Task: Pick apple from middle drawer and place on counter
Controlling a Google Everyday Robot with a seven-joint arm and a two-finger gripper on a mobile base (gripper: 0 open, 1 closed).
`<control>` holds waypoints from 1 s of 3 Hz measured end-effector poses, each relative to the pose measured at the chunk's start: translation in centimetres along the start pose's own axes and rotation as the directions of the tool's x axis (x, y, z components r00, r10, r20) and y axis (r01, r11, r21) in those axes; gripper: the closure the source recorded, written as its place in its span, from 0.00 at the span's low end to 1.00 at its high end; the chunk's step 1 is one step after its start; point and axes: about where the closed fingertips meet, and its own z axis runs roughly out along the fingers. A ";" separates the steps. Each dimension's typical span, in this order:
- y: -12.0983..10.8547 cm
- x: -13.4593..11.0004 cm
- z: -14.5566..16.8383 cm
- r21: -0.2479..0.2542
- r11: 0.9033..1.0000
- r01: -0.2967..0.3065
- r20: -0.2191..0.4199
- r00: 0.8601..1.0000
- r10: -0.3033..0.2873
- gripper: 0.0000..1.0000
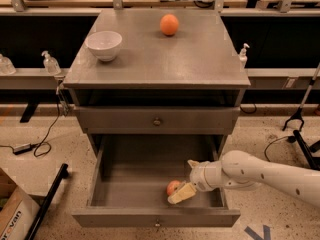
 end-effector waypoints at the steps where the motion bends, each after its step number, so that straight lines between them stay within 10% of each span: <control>1: -0.5 0.2 2.3 0.027 0.999 -0.017 0.014 1.000 0.017 0.00; 3: -2.2 2.4 5.7 0.075 0.995 -0.062 0.014 0.998 0.061 0.00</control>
Offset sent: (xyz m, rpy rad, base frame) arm 0.0378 0.0197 -0.0576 0.0232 -0.0408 -0.0895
